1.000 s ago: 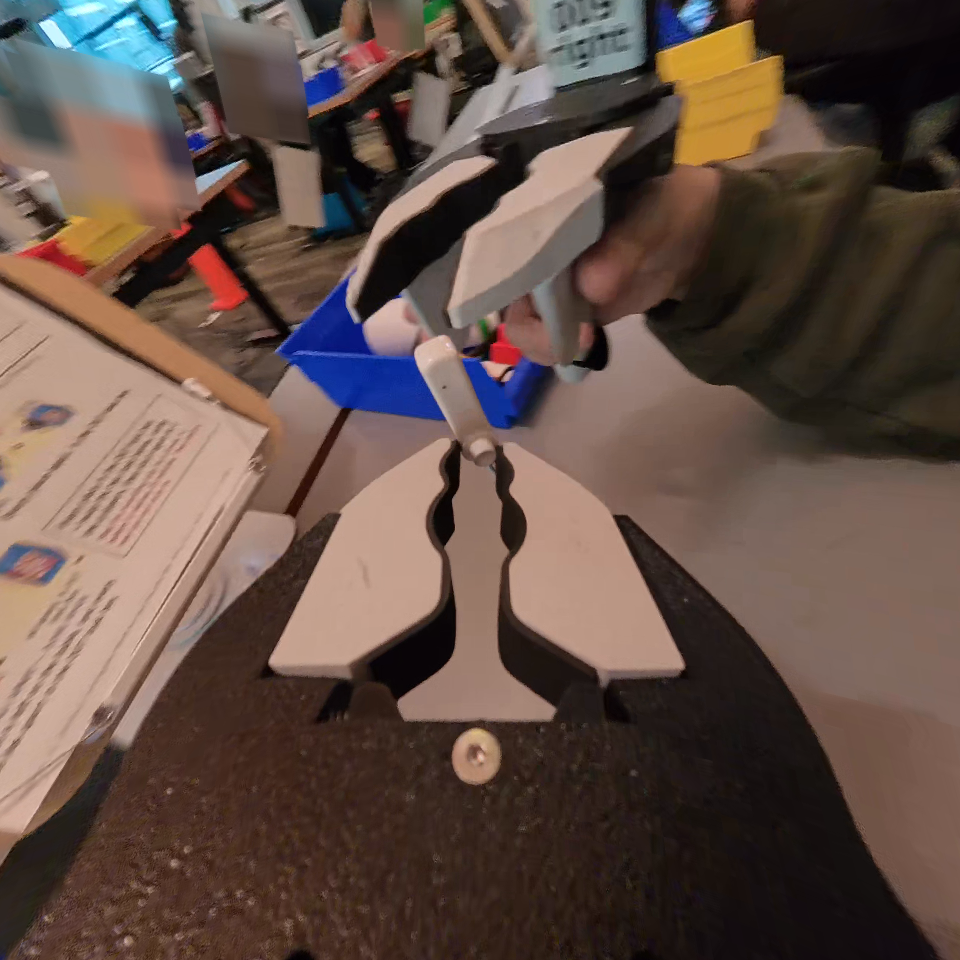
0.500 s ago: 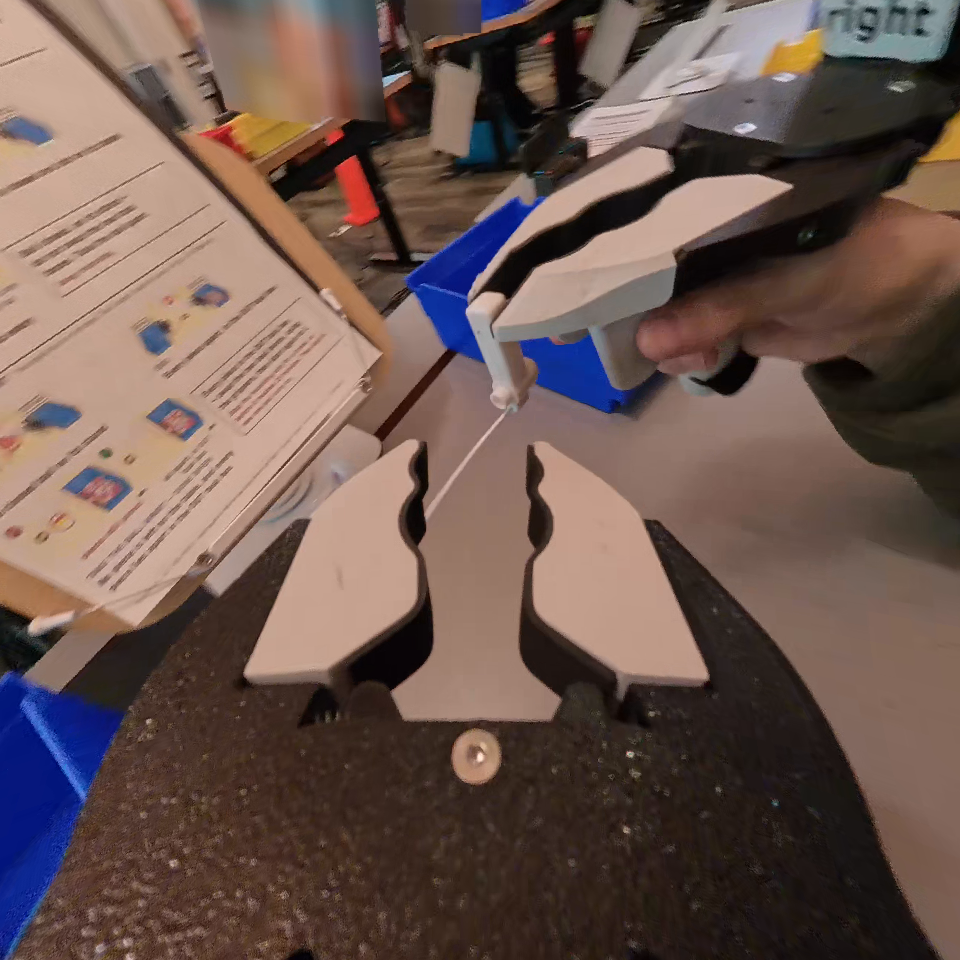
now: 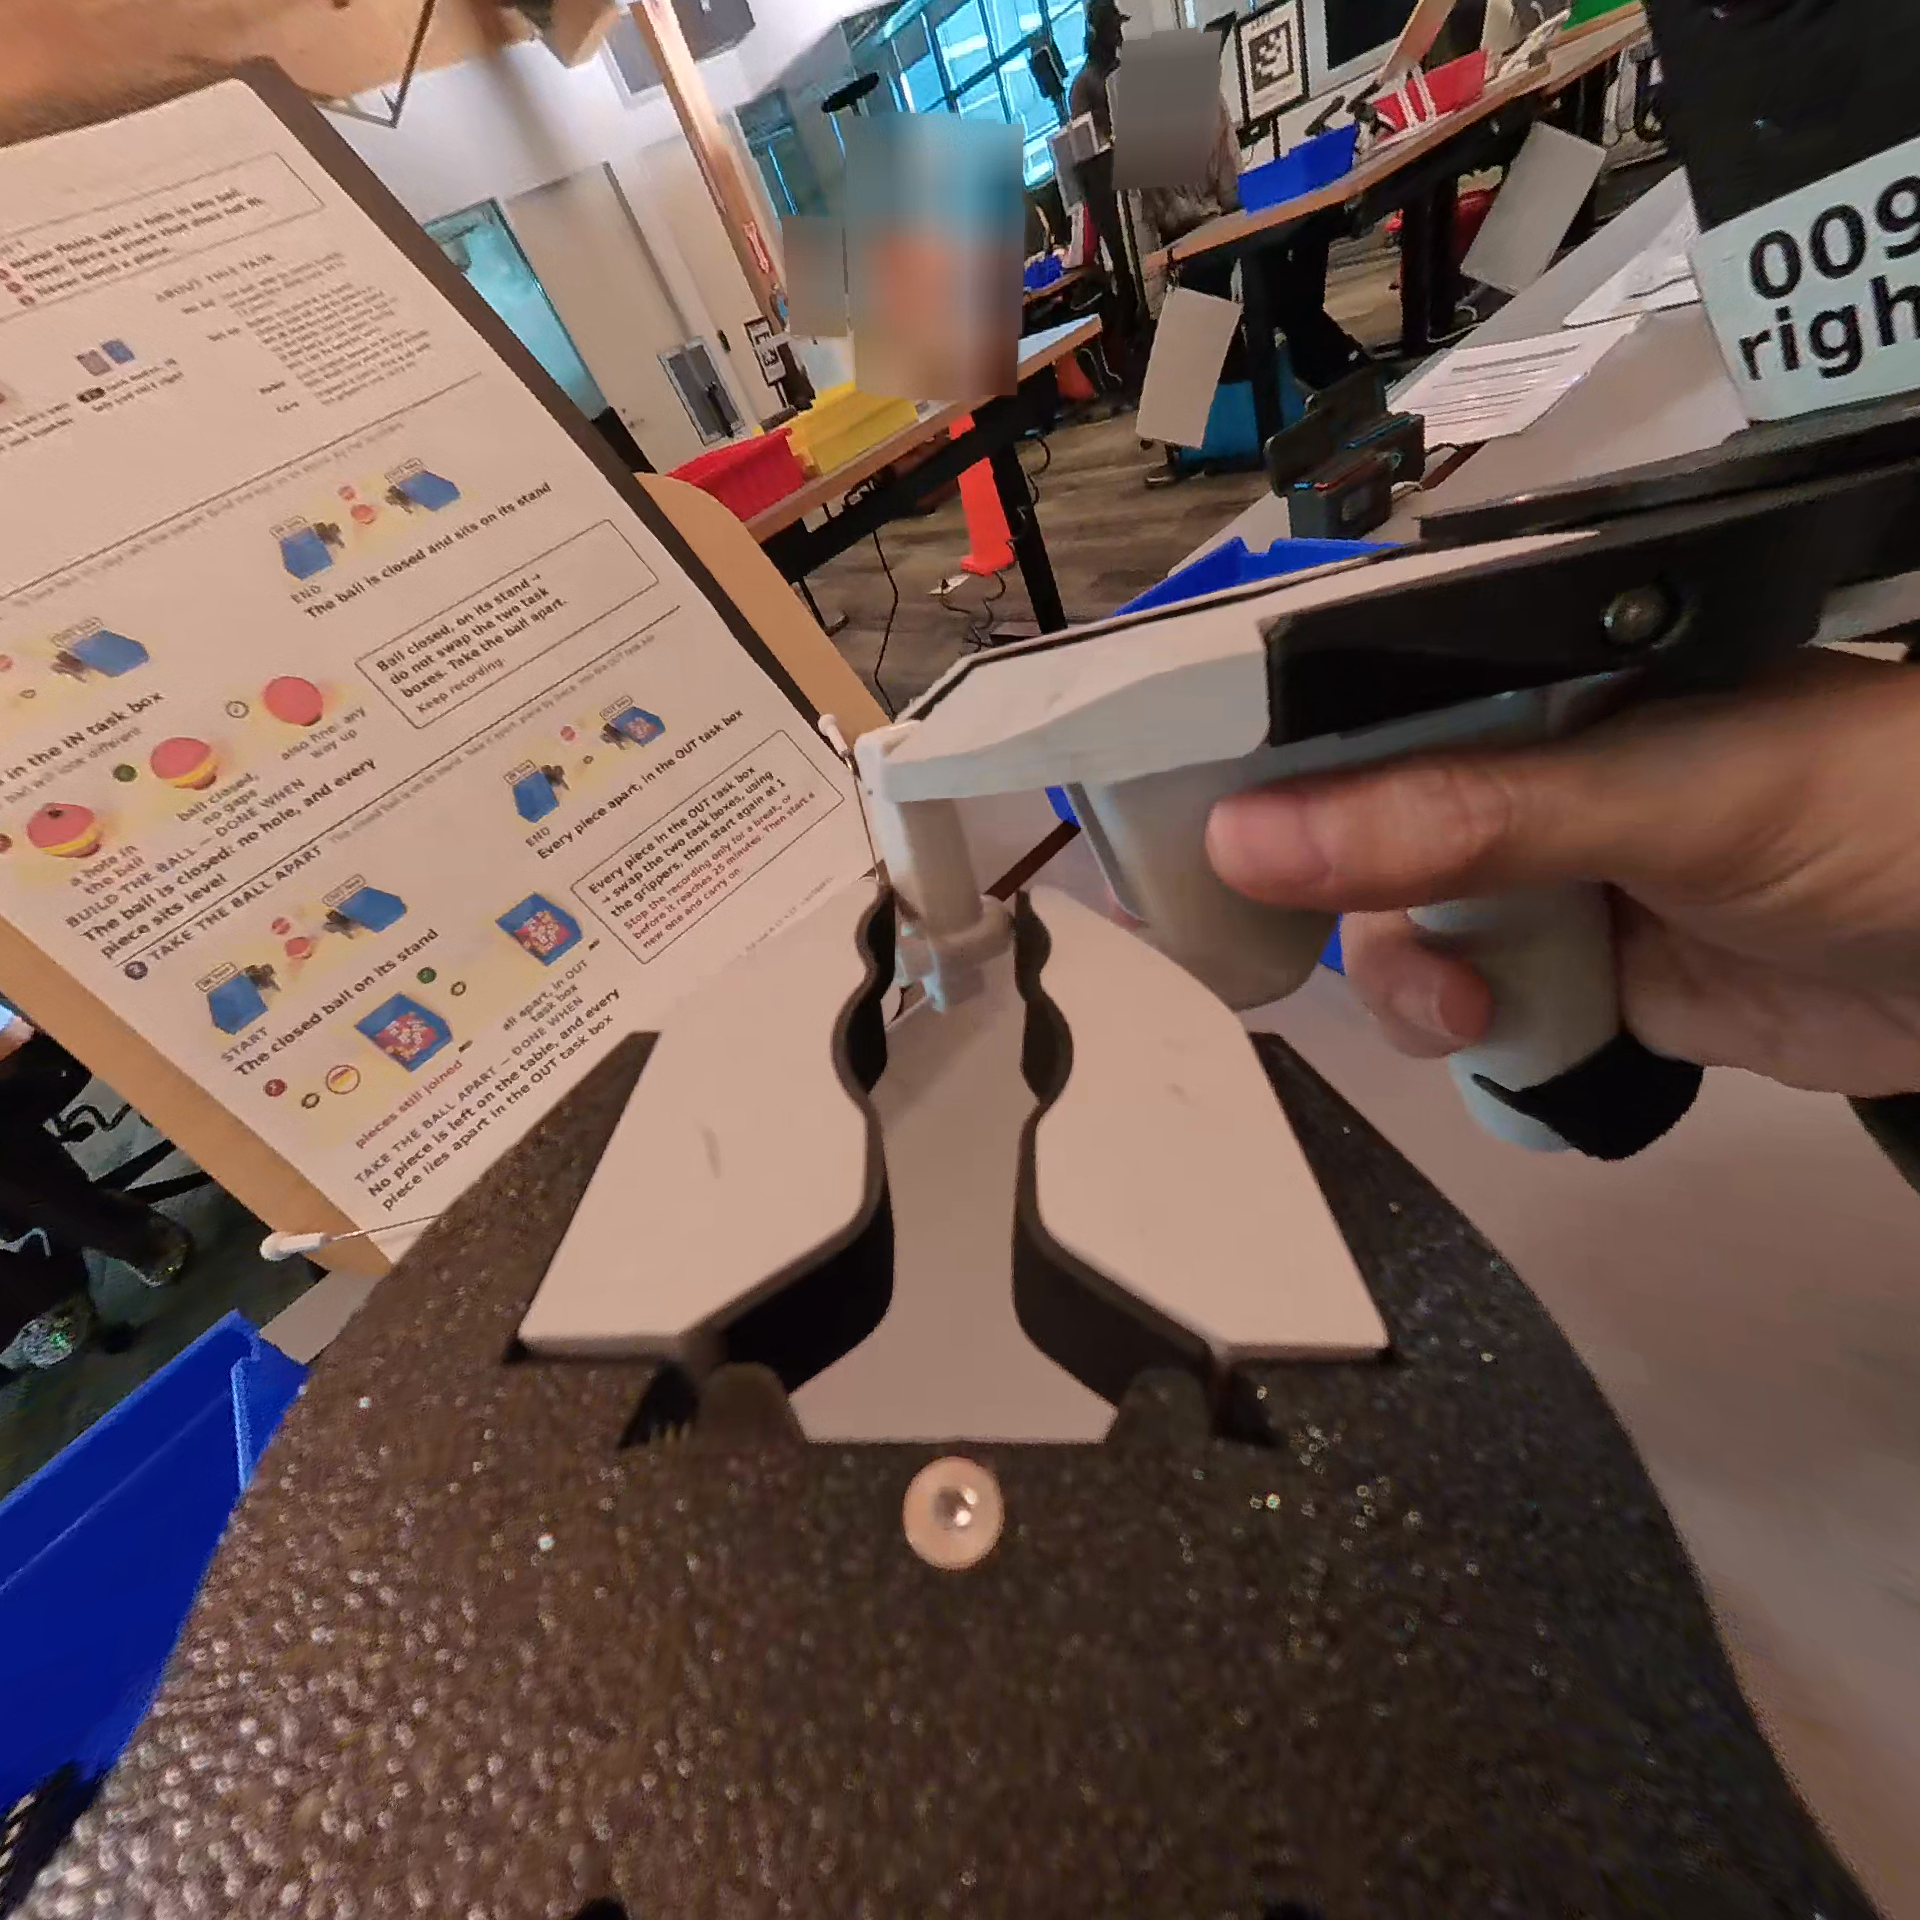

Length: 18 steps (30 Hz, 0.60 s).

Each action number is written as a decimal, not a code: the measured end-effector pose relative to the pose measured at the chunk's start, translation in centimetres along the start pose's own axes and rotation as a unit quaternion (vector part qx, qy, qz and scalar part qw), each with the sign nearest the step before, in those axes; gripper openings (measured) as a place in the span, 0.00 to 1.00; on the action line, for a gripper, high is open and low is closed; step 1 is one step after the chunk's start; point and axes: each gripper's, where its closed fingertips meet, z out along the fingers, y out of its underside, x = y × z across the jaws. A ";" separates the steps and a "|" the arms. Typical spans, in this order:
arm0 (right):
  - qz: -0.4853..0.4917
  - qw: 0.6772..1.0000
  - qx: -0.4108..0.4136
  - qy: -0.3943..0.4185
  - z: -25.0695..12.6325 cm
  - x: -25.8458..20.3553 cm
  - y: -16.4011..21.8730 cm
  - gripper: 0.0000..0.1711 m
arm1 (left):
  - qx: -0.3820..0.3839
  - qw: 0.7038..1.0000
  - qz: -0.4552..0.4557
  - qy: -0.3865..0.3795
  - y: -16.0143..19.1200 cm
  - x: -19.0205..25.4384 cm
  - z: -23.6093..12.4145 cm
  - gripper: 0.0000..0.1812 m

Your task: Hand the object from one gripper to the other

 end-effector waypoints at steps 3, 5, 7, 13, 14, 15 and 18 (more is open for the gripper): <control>-0.005 1.000 -0.002 0.006 0.0 0.1 0.1 0.08 | -0.004 1.000 0.004 0.005 0.2 0.2 0.1 0.14; 0.000 1.000 0.003 0.005 0.1 0.1 0.0 0.08 | -0.005 1.000 0.016 -0.003 0.1 0.1 0.0 0.14; 0.002 1.000 0.003 0.005 0.1 0.1 0.0 0.08 | -0.008 1.000 0.021 -0.005 0.2 0.1 0.1 0.13; 0.008 1.000 0.014 0.012 -0.1 0.3 -0.2 0.08 | -0.023 0.999 0.035 -0.018 0.5 -0.3 0.0 0.21; 0.009 1.000 0.015 0.013 -0.1 0.5 -0.3 0.08 | -0.028 0.999 0.037 -0.017 0.6 -0.3 0.0 0.23; 0.012 1.000 0.017 0.012 -0.2 0.5 -0.4 0.08 | -0.025 0.999 0.037 -0.013 0.5 -0.2 0.0 0.23; 0.036 0.999 0.022 -0.004 -0.2 0.2 -0.6 0.08 | -0.004 0.999 0.035 -0.001 0.0 0.2 -0.1 0.17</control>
